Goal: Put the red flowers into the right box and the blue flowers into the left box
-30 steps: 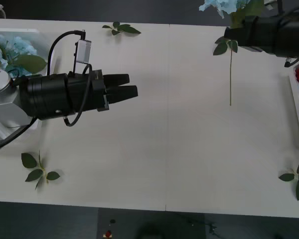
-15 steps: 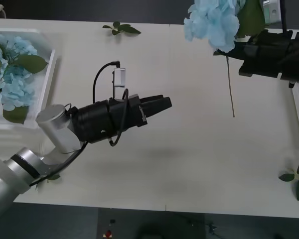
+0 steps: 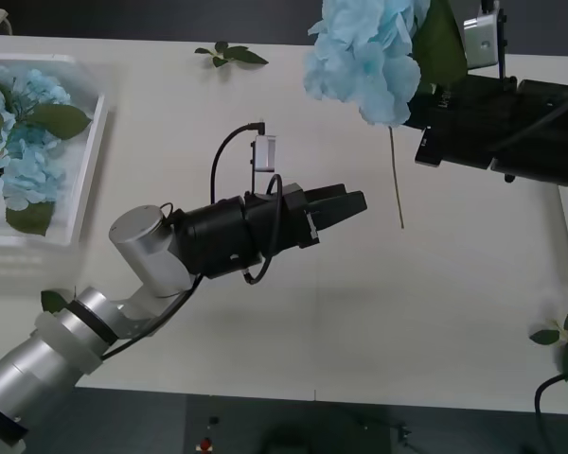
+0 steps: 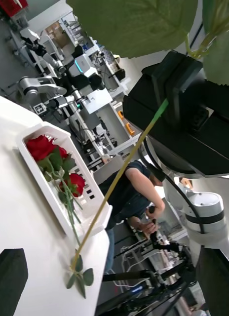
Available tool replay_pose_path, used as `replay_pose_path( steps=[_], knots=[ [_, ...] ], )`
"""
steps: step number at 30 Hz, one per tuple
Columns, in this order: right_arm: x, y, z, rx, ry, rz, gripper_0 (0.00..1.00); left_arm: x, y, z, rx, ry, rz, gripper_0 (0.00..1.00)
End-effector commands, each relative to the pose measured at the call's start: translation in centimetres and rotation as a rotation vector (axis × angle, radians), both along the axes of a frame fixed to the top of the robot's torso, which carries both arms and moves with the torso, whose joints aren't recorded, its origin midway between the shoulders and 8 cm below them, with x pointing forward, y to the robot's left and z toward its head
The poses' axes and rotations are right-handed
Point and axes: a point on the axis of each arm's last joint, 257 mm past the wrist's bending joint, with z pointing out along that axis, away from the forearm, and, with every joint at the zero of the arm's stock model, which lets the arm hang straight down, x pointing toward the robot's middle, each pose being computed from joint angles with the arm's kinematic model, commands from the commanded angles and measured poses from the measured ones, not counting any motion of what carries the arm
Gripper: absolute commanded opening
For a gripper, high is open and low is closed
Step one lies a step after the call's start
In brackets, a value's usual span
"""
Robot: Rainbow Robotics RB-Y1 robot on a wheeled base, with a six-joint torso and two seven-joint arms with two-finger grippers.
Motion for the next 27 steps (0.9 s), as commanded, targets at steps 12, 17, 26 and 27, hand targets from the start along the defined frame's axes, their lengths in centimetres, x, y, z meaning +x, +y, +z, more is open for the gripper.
replay_pose_path(
  steps=[12, 17, 26, 27],
  knots=[
    [-2.2, 5.4, 2.2, 0.025, -0.017, 0.110, 0.00, 0.3, -1.5, 2.7, 0.008, -0.148, 0.025, 1.00],
    [-2.4, 6.0, 2.4, 0.034, -0.014, 0.118, 0.00, -0.3, -2.3, 3.1, -0.011, -0.147, 0.008, 0.96],
    [-2.3, 6.7, 2.6, 0.055, -0.010, 0.116, 0.00, -0.8, -2.6, 3.1, -0.002, -0.165, -0.011, 0.11],
    [-2.3, 6.7, 2.6, 0.056, -0.010, 0.117, 0.00, -0.7, -2.5, 3.1, -0.002, -0.164, -0.011, 0.05]
  ],
)
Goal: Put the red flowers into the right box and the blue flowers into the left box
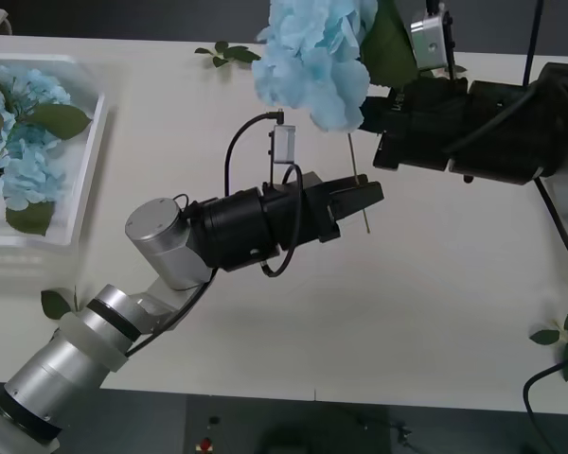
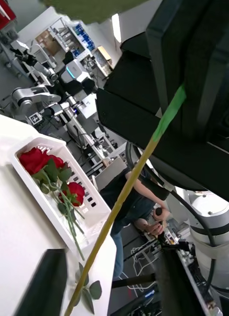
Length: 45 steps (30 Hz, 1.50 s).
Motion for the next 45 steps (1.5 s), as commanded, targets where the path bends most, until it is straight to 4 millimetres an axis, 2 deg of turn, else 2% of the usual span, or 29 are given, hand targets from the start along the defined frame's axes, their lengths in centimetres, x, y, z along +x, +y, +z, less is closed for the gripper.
replay_pose_path(
  steps=[1, 15, 17, 18, 19, 20, 21, 22, 29, 32, 40, 45],
  knots=[
    [-1.3, 1.9, 2.8, 0.050, -0.026, 0.042, 0.00, -0.5, -0.3, 1.7, -0.004, -0.074, -0.012, 0.01],
    [-1.5, 2.2, 2.8, 0.059, -0.012, 0.048, 0.00, 0.2, 0.0, 2.4, -0.007, -0.083, 0.002, 0.00],
    [-1.5, 2.2, 2.7, 0.062, -0.002, 0.046, 0.05, 0.3, 0.3, 2.5, -0.012, -0.080, 0.004, 0.00],
    [-1.5, 2.2, 2.8, 0.065, 0.002, 0.048, 0.24, 0.4, 0.6, 2.5, -0.015, -0.074, 0.006, 0.00],
    [-1.4, 2.2, 2.8, 0.067, 0.007, 0.046, 0.56, 0.5, 0.8, 2.6, -0.019, -0.071, 0.007, 0.00],
    [-1.4, 2.2, 2.9, 0.070, 0.009, 0.044, 0.72, 0.7, 1.0, 2.7, -0.022, -0.068, 0.011, 0.00],
    [-1.4, 2.2, 3.0, 0.074, 0.012, 0.042, 0.95, 0.7, 1.3, 2.7, -0.027, -0.061, 0.011, 0.00],
    [-1.4, 2.2, 3.0, 0.076, 0.017, 0.042, 1.00, 0.9, 1.6, 2.8, -0.030, -0.056, 0.013, 0.00],
    [-1.2, 2.1, 3.2, 0.090, 0.035, 0.033, 1.00, 1.9, 4.1, 2.8, -0.027, -0.040, 0.033, 0.00],
    [-1.2, 2.1, 3.2, 0.094, 0.041, 0.033, 1.00, 2.9, 6.3, 2.8, 0.018, -0.079, 0.069, 0.00],
    [-1.0, 1.8, 3.4, 0.103, 0.053, 0.025, 1.00, 5.1, 13.3, 5.8, 0.207, -0.328, 0.187, 0.00],
    [-0.6, 1.5, 3.5, 0.102, 0.052, 0.010, 1.00, 7.7, 18.3, 7.1, 0.261, -0.285, 0.279, 0.00]
  ],
)
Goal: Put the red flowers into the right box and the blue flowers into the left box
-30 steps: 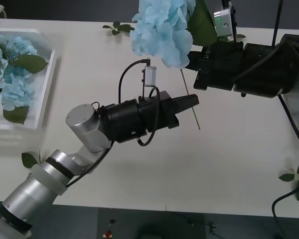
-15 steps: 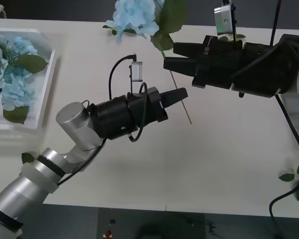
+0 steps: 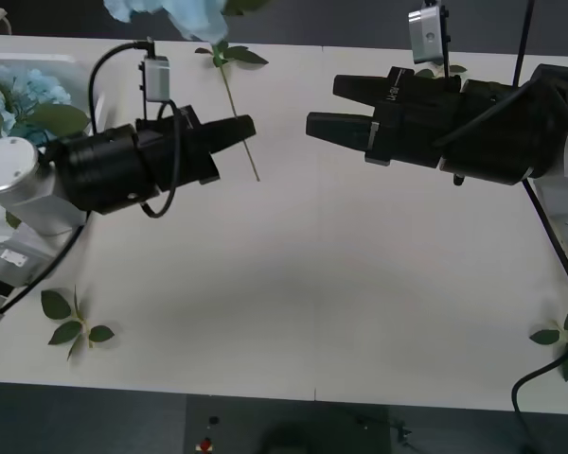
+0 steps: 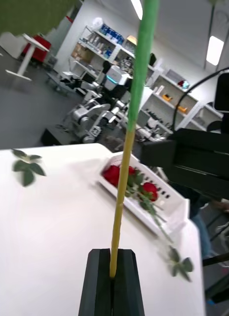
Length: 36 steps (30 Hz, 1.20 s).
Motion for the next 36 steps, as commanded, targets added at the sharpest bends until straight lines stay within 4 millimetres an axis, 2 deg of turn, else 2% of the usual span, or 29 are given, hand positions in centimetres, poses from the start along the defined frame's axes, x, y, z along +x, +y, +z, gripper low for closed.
replay_pose_path(
  steps=[1, 3, 5, 6, 8, 12, 15, 16, 18, 19, 20, 21, 24, 25, 27, 32, 36],
  knots=[
    [-0.6, 0.6, 2.8, 0.024, -0.034, 0.009, 1.00, 1.4, 3.8, 2.2, 0.039, 0.015, 0.063, 0.00],
    [-0.5, 0.6, 2.7, 0.024, -0.030, 0.006, 1.00, 2.1, 5.6, 2.3, 0.069, 0.030, 0.096, 0.00],
    [-0.4, 0.3, 2.9, 0.029, -0.029, -0.001, 1.00, 3.0, 8.9, 1.7, 0.155, 0.049, 0.154, 0.00],
    [-0.4, 0.2, 2.9, 0.028, -0.028, -0.002, 1.00, 3.1, 9.7, 1.5, 0.182, 0.052, 0.165, 0.00],
    [-0.2, -0.1, 3.2, 0.036, -0.025, -0.011, 1.00, 3.6, 13.3, 0.5, 0.263, 0.076, 0.229, 0.00],
    [0.4, -0.9, 3.1, 0.027, -0.016, -0.036, 1.00, 3.3, 18.1, -0.5, 0.355, 0.135, 0.289, 0.00],
    [1.1, -2.2, 2.4, 0.005, 0.050, -0.071, 1.00, 2.8, 23.3, -1.4, 0.470, 0.165, 0.370, 0.00],
    [1.2, -2.5, 2.1, -0.004, 0.062, -0.078, 1.00, 2.8, 24.3, -1.5, 0.491, 0.166, 0.387, 0.00],
    [2.0, -3.9, 1.6, -0.035, 0.097, -0.119, 1.00, 2.6, 28.4, -1.6, 0.556, 0.165, 0.471, 0.00],
    [2.1, -4.3, 1.6, -0.043, 0.101, -0.128, 1.00, 2.5, 29.4, -1.5, 0.568, 0.164, 0.491, 0.00],
    [2.3, -5.0, 1.5, -0.061, 0.105, -0.141, 1.00, 2.3, 31.3, -1.4, 0.590, 0.165, 0.532, 0.00],
    [2.4, -5.3, 1.4, -0.075, 0.101, -0.147, 1.00, 2.3, 32.1, -1.3, 0.598, 0.165, 0.549, 0.00],
    [2.1, -7.7, 2.0, -0.120, 0.093, -0.150, 1.00, 1.7, 37.2, -0.4, 0.638, 0.159, 0.668, 0.00],
    [1.9, -8.1, 2.0, -0.130, 0.095, -0.145, 1.00, 1.6, 38.0, -0.2, 0.644, 0.158, 0.687, 0.00],
    [1.2, -10.2, 2.6, -0.160, 0.105, -0.127, 1.00, 1.2, 40.8, 0.4, 0.658, 0.154, 0.759, 0.00],
    [-0.7, -14.5, 2.9, -0.241, 0.074, -0.071, 1.00, 0.3, 45.6, 1.1, 0.664, 0.152, 0.894, 0.00],
    [-2.6, -17.1, 2.3, -0.282, 0.014, -0.029, 1.00, -1.1, 48.0, -0.3, 0.651, 0.230, 0.957, 0.00]
  ],
)
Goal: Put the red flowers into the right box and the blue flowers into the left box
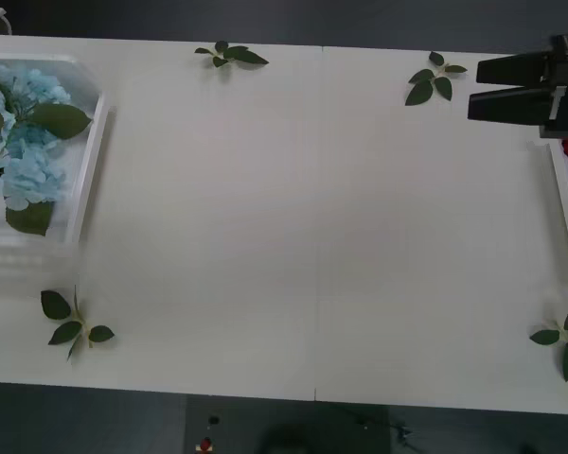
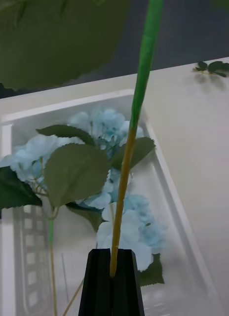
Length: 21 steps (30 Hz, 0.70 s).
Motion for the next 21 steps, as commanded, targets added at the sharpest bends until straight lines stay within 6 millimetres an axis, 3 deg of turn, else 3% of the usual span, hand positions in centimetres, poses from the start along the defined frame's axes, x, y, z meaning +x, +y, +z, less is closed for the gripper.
replay_pose_path(
  steps=[1, 6, 12, 13, 14, 15, 16, 18, 21],
  knots=[
    [-1.7, -2.3, -0.2, -0.056, -0.090, 0.045, 1.00, -1.2, 2.2, 0.0, 0.002, 0.025, 0.076, 0.00],
    [-4.2, -4.5, -1.1, -0.084, -0.170, 0.095, 1.00, -1.9, 3.8, -0.9, -0.025, 0.056, 0.149, 0.00],
    [-6.4, -5.0, -1.0, -0.040, -0.184, 0.114, 1.00, -1.9, 4.1, -1.1, -0.044, 0.064, 0.172, 0.05],
    [-6.7, -4.9, -0.8, -0.028, -0.179, 0.113, 1.00, -1.8, 4.1, -1.0, -0.043, 0.058, 0.172, 0.14],
    [-6.9, -4.8, -0.6, -0.023, -0.179, 0.112, 1.00, -1.6, 4.0, -0.9, -0.044, 0.049, 0.172, 0.41],
    [-7.0, -4.8, -0.6, -0.020, -0.178, 0.112, 1.00, -1.5, 4.0, -0.7, -0.046, 0.044, 0.171, 0.53],
    [-7.1, -4.7, -0.4, -0.023, -0.184, 0.108, 1.00, -1.3, 3.9, -0.6, -0.047, 0.034, 0.170, 0.77],
    [-7.0, -4.7, -0.1, -0.027, -0.192, 0.099, 1.00, -1.2, 3.7, -0.3, -0.053, 0.025, 0.168, 0.93],
    [-6.9, -4.5, 0.3, -0.027, -0.202, 0.093, 1.00, -1.2, 3.4, -0.3, -0.064, 0.023, 0.157, 1.00]
  ],
)
